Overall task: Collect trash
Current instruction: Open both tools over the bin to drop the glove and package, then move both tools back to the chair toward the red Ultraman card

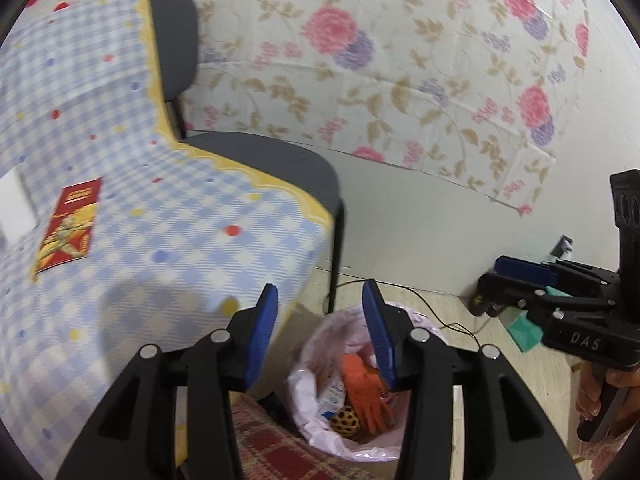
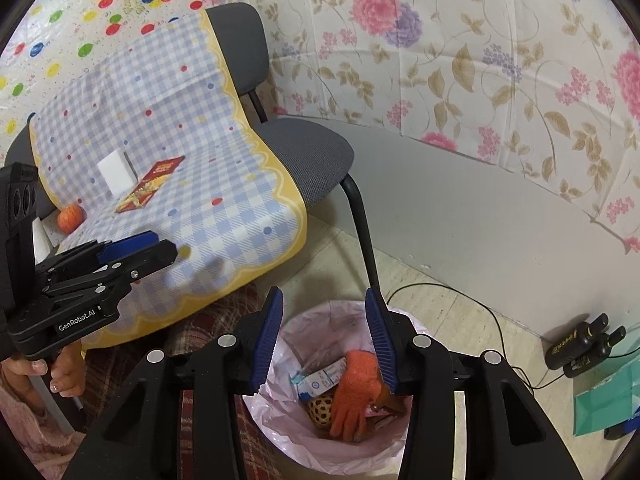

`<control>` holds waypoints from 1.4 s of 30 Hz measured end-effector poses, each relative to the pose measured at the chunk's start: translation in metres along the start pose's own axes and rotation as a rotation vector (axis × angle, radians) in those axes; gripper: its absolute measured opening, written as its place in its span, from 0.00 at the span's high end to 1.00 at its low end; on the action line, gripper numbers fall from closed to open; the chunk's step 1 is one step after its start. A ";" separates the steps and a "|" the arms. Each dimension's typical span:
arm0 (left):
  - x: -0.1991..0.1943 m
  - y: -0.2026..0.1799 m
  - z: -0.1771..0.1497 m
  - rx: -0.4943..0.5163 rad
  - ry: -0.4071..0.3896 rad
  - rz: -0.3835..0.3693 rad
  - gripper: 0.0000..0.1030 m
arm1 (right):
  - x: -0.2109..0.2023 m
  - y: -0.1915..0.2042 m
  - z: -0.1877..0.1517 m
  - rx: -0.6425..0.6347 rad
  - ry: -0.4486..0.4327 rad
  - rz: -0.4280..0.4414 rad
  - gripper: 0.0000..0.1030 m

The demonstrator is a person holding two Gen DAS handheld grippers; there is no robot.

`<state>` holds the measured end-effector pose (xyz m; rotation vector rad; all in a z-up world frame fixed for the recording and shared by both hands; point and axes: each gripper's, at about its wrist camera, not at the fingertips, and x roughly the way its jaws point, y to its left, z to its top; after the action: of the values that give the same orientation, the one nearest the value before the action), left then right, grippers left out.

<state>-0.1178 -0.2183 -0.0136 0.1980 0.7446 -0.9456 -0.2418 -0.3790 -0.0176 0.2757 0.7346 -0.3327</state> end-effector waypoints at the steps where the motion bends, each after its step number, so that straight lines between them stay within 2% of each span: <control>1: -0.004 0.007 0.000 -0.013 -0.003 0.017 0.58 | 0.001 0.002 0.002 0.000 -0.005 0.002 0.57; 6: -0.025 0.042 0.004 -0.070 -0.035 0.107 0.55 | 0.005 0.018 0.025 -0.017 -0.044 0.033 0.57; 12: -0.060 0.090 0.009 -0.139 -0.081 0.250 0.51 | 0.009 0.051 0.056 -0.075 -0.096 0.071 0.57; 19: -0.098 0.149 0.011 -0.214 -0.124 0.407 0.44 | 0.032 0.116 0.087 -0.176 -0.106 0.154 0.56; 22: -0.112 0.174 0.009 -0.233 -0.131 0.483 0.41 | 0.047 0.145 0.095 -0.217 -0.094 0.186 0.50; 26: -0.124 0.200 0.003 -0.261 -0.131 0.537 0.39 | 0.072 0.184 0.101 -0.272 -0.064 0.221 0.39; 31: -0.127 0.233 -0.006 -0.301 -0.111 0.601 0.37 | 0.105 0.230 0.108 -0.322 -0.019 0.246 0.33; 33: -0.128 0.244 -0.010 -0.323 -0.103 0.610 0.37 | 0.122 0.250 0.110 -0.347 0.002 0.250 0.28; 40: -0.129 0.274 -0.022 -0.378 -0.087 0.620 0.37 | 0.178 0.299 0.101 -0.427 0.101 0.264 0.27; 42: -0.127 0.279 -0.025 -0.381 -0.082 0.618 0.37 | 0.187 0.306 0.098 -0.441 0.112 0.261 0.24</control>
<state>0.0451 0.0417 0.0071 0.0449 0.7134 -0.2167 0.0662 -0.1725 -0.0378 -0.0293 0.8508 0.0964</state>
